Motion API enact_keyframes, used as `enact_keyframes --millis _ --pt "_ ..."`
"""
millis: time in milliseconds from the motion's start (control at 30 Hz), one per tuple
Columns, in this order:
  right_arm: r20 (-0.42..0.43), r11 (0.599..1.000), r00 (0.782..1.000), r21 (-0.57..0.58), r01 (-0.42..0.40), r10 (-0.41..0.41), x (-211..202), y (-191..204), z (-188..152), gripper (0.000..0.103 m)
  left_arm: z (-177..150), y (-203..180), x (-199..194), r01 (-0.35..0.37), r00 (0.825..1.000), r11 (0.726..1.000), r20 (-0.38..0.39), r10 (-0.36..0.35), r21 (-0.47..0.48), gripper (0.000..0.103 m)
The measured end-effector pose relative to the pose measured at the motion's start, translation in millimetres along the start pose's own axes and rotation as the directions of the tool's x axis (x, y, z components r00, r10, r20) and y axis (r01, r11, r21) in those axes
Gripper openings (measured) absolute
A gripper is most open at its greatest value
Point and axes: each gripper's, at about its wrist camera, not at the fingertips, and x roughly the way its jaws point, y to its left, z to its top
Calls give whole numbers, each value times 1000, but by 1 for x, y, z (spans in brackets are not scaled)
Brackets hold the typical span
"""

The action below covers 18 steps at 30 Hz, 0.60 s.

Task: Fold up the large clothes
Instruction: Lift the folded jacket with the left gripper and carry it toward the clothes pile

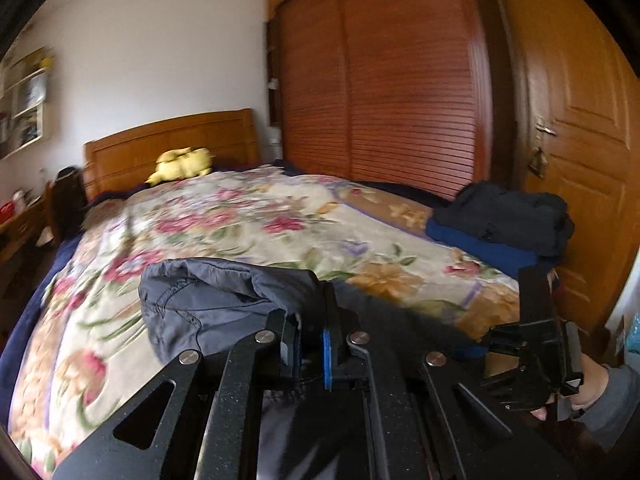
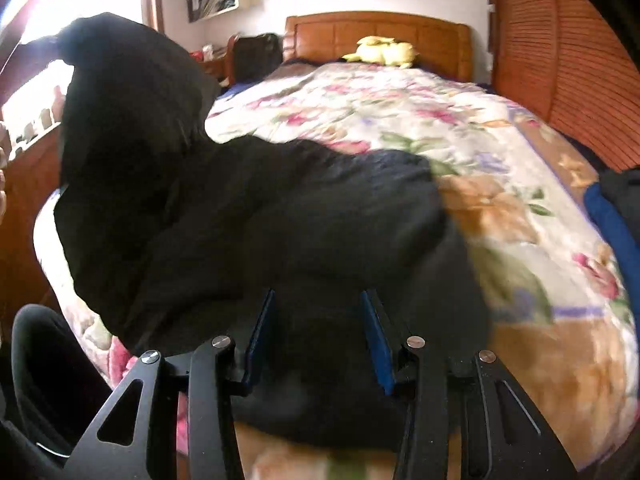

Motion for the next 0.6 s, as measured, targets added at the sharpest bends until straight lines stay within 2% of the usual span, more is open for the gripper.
enact_keyframes --millis 133,267,433,500,533,567,600 --pt "34 998 998 29 59 -60 -30 -25 -8 45 18 -42 20 86 996 996 -18 -86 31 7" --pt "73 993 993 71 92 -98 -61 -43 -15 45 28 -85 37 181 982 982 -64 -178 55 7" --pt "83 987 988 107 124 -133 -84 -50 -27 45 14 -96 55 218 961 975 -182 -210 28 10" --pt "83 985 986 110 134 -143 -89 -41 -29 45 7 -92 55 237 953 972 -199 -229 13 20" --pt "83 985 986 111 135 -145 -89 -41 -29 45 4 -90 50 231 956 973 -187 -225 14 25" --pt "86 985 986 111 135 -145 -90 -42 -29 45 3 -86 42 225 961 974 -170 -219 15 38" --pt "89 984 985 112 135 -146 -88 -40 -25 45 2 -83 34 220 965 975 -152 -215 14 44"
